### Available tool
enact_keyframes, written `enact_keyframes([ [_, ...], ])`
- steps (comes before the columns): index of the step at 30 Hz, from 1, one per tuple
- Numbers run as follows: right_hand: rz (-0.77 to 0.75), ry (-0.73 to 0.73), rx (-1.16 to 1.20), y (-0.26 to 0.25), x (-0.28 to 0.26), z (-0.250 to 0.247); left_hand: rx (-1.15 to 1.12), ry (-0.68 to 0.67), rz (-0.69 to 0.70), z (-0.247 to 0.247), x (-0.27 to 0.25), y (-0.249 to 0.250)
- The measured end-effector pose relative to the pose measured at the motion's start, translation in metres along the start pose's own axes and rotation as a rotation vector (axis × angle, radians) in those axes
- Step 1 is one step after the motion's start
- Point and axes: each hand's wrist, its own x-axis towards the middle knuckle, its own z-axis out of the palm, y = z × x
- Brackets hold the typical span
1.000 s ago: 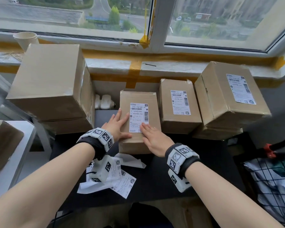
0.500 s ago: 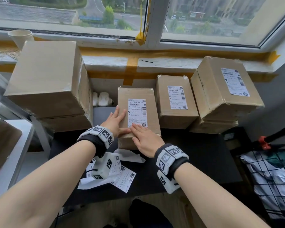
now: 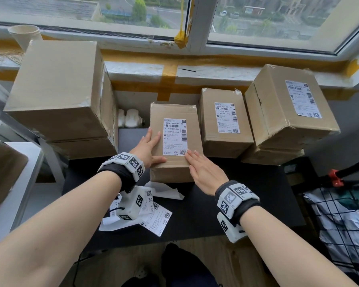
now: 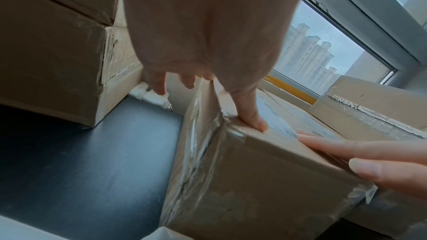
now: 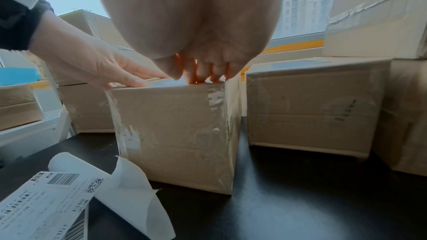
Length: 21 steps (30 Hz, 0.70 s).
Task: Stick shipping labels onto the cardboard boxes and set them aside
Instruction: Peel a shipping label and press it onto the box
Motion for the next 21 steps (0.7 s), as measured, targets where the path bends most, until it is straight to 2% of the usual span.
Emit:
enact_keyframes([
  [7, 0.016, -0.069, -0.049, -0.003, 0.023, -0.01, -0.052, 0.013, 0.014, 0.001, -0.003, 0.001],
  [15, 0.046, -0.177, -0.071, 0.008, 0.08, -0.038, -0.075, 0.024, 0.009, 0.0, -0.006, 0.003],
  [21, 0.027, -0.229, -0.05, -0.009, 0.116, -0.052, -0.115, 0.05, 0.023, 0.0, -0.007, 0.0],
])
